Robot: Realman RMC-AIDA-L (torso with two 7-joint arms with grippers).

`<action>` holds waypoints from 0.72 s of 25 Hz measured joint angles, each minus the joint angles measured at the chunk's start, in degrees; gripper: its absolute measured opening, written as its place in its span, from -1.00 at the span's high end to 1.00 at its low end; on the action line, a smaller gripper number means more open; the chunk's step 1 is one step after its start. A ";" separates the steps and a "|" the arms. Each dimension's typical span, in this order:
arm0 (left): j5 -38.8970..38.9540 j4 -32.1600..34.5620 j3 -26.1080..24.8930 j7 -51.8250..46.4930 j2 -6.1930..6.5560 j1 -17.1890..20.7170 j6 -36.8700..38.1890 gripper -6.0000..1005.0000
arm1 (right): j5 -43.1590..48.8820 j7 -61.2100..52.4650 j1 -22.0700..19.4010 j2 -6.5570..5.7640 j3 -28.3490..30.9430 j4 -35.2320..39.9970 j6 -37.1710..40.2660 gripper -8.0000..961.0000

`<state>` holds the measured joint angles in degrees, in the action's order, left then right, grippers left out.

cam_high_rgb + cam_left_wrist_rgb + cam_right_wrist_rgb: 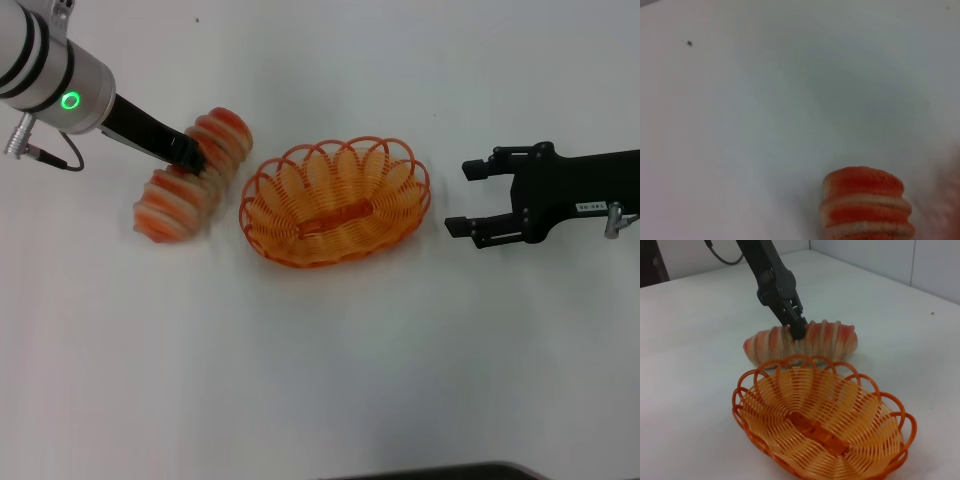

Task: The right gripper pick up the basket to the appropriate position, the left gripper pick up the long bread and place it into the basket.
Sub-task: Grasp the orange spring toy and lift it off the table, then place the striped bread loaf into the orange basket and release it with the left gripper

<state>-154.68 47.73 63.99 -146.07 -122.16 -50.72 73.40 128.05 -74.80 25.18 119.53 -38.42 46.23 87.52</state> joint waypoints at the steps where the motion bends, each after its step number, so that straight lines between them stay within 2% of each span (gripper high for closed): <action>1: 0.00 0.00 0.00 0.00 0.00 0.00 0.03 0.57 | 0.00 0.00 0.02 0.00 0.00 0.00 0.00 -0.79; 7: -0.28 2.15 0.42 1.52 0.82 -0.58 1.76 0.63 | 0.00 0.00 0.08 0.00 -0.03 0.00 0.00 -0.79; 11: -1.02 9.30 0.35 3.08 2.43 -1.80 7.77 0.65 | 0.00 0.00 0.13 0.00 -0.07 0.00 0.02 -0.79; 13: -0.85 12.35 0.16 5.54 2.84 -2.95 11.93 0.65 | -0.01 0.00 0.15 0.00 -0.08 0.00 0.03 -0.79; 14: -0.71 13.89 0.08 7.65 2.76 -3.96 14.75 0.65 | 0.00 0.00 0.18 0.00 -0.07 0.00 0.02 -0.79; 16: -0.62 15.62 0.18 10.60 1.80 -5.49 18.55 0.65 | 0.00 0.00 0.25 0.00 -0.07 0.00 0.01 -0.79; 18: -0.79 16.87 0.71 13.86 -0.69 -7.11 21.63 0.64 | 0.00 0.00 0.35 0.00 -0.13 0.00 -0.02 -0.79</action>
<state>-155.47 64.60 64.69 -132.21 -122.85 -57.83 95.03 128.05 -74.79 25.53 119.53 -38.55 46.23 87.50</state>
